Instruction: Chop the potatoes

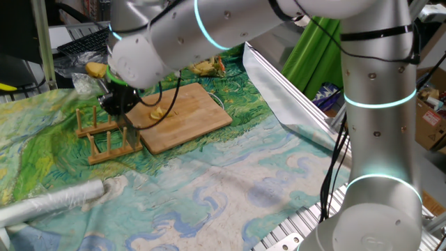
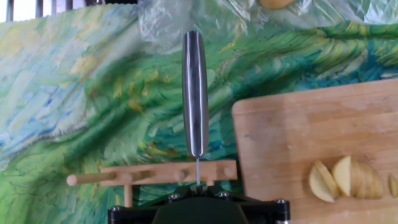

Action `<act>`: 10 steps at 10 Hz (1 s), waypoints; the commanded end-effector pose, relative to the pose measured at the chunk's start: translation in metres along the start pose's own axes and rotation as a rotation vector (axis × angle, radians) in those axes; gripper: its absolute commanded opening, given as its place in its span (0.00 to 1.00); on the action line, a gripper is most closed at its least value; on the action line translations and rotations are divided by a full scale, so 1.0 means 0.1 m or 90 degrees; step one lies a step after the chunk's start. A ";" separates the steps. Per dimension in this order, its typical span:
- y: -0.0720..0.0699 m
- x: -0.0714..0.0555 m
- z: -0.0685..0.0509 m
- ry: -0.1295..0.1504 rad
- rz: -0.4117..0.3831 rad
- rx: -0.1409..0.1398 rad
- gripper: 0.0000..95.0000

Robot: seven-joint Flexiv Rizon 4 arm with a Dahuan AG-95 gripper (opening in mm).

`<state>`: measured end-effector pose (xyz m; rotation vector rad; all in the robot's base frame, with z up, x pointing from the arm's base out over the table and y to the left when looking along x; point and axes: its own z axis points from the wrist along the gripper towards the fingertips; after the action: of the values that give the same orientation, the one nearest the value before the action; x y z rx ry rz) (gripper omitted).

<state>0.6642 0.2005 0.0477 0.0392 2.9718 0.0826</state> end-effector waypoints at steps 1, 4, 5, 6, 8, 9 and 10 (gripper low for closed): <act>-0.01 -0.01 0.02 -0.001 -0.001 0.001 0.00; -0.06 -0.03 0.07 -0.008 -0.002 0.000 0.00; -0.06 -0.04 0.09 -0.009 -0.003 0.000 0.00; -0.07 -0.04 0.10 -0.009 -0.003 0.000 0.00; -0.06 -0.05 0.12 -0.010 -0.002 0.000 0.00; -0.07 -0.05 0.13 -0.012 0.001 -0.001 0.00; -0.06 -0.05 0.14 -0.012 0.000 0.001 0.00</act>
<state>0.6716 0.1954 0.0344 0.0391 2.9532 0.0836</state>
